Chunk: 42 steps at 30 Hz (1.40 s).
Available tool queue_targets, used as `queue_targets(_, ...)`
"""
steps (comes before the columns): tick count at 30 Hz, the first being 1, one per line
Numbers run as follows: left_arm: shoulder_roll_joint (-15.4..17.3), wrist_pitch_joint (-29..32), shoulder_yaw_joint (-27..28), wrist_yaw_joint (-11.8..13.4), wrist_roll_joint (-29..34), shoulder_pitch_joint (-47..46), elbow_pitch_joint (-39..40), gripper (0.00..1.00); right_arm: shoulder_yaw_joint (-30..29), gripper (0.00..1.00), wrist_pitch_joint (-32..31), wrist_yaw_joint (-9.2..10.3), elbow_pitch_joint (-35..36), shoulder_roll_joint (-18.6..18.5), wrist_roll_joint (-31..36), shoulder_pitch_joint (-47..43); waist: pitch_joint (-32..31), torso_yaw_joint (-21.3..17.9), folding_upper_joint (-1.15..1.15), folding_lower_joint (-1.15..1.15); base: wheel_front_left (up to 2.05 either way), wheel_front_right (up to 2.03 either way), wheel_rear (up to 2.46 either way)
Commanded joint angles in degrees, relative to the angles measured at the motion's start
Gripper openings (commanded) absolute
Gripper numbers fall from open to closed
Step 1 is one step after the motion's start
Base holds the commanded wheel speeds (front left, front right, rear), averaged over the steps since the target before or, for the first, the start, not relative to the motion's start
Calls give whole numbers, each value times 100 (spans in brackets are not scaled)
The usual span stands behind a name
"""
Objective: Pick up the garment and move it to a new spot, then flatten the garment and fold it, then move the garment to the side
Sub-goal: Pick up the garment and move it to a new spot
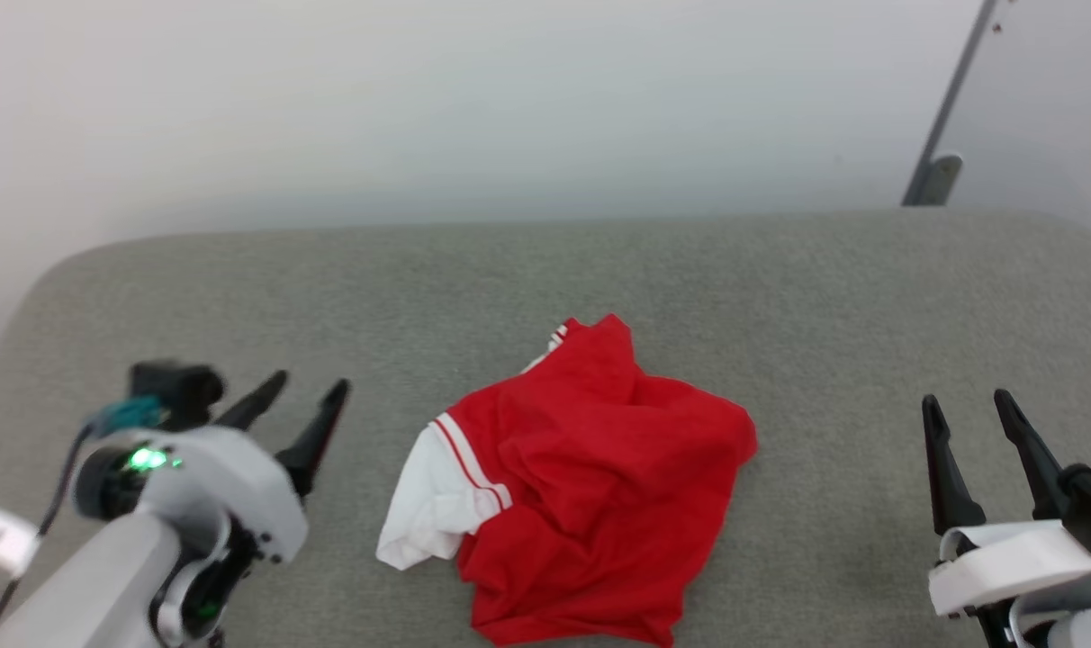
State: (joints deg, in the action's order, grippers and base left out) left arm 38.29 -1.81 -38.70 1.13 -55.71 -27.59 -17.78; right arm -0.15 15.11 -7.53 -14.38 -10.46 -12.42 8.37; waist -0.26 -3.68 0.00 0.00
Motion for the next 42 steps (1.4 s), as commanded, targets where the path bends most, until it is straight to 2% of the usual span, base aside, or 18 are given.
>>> queue_targets(1,-13,-44,17,28,-4,92,-12,100,-28,100,6,8,0,-29,-28,-87,-142,143,0,0,0,0,0)
queue_targets(8,104,-1096,338,207,166,641,-138,100,-154,100,6,8,44,-40,-13,-322,-295,333,0,0,0,0,0)
queue_targets(12,104,-1294,646,255,184,1016,-158,100,-273,100,6,8,52,-43,-7,-451,-354,435,0,0,0,0,0)
queue_targets(17,19,-1341,1296,333,429,1528,26,100,-422,100,6,8,55,-25,-11,-593,-412,548,0,0,0,0,0)
queue_targets(21,-124,-1329,1921,209,683,1955,181,100,-484,100,6,8,72,22,35,-682,-447,613,0,0,0,0,0)
queue_targets(29,-468,-1331,2763,-46,1097,2508,455,100,-568,100,6,8,96,90,66,-740,-464,698,0,0,0,0,0)
queue_targets(42,-779,-1332,3300,-357,1445,2781,508,100,-628,100,6,8,157,198,127,-833,-421,699,0,0,0,0,0)
